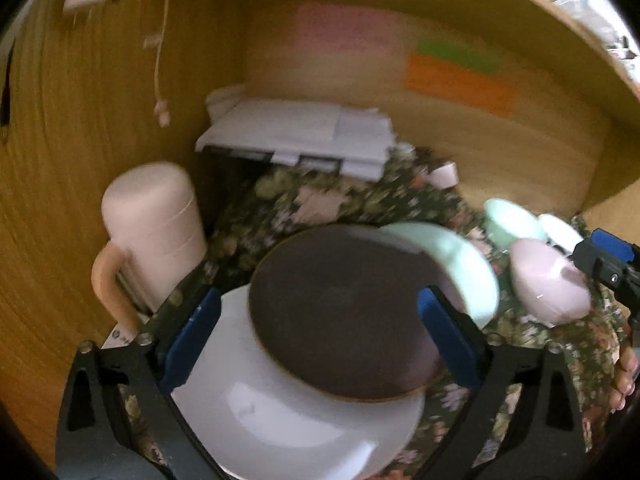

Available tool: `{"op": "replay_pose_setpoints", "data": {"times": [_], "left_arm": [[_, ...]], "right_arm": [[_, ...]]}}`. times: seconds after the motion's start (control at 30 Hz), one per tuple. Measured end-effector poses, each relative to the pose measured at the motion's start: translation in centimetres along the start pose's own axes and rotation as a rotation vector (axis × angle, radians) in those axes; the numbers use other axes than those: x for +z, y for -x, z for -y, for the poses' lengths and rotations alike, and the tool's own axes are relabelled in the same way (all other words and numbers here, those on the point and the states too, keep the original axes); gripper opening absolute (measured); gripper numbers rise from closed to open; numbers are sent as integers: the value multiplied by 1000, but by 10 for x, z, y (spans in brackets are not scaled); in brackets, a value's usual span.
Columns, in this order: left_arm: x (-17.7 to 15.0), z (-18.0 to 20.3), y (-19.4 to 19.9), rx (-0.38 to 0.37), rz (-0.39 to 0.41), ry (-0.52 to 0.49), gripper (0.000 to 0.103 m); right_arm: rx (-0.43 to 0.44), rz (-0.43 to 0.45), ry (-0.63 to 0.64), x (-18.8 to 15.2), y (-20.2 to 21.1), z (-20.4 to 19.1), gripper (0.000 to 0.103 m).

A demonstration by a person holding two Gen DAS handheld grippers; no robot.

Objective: Organize plates and bowls

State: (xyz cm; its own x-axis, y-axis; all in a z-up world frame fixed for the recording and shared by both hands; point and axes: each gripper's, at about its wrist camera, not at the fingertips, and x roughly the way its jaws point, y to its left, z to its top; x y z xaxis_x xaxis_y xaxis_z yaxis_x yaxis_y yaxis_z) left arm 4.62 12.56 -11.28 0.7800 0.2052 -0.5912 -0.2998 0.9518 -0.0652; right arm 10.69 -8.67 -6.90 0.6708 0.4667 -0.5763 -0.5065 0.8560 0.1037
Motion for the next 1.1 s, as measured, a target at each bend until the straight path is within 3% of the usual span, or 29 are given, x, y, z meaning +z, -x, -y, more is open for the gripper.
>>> {"op": "replay_pose_setpoints", "data": {"times": [0.27,0.63,0.77,0.87,1.1], "left_arm": [[-11,-23,-24,20,-93,20,83],[-18,-38,-40,-21,-155,35,64],[-20,-40,-47,-36,-188,34,51],[-22,-44,-52,-49,-219,46,45],[-21,-46,-58,-74,-246,66,41]], "right_arm": [[29,-88,55,1,-43,-20,102],[80,-238,81,3,-99,-30,60],[102,-291,63,1,-119,-30,46],[114,-319,50,-2,-130,-29,43],[138,-363,39,-5,-149,-32,35]]}}
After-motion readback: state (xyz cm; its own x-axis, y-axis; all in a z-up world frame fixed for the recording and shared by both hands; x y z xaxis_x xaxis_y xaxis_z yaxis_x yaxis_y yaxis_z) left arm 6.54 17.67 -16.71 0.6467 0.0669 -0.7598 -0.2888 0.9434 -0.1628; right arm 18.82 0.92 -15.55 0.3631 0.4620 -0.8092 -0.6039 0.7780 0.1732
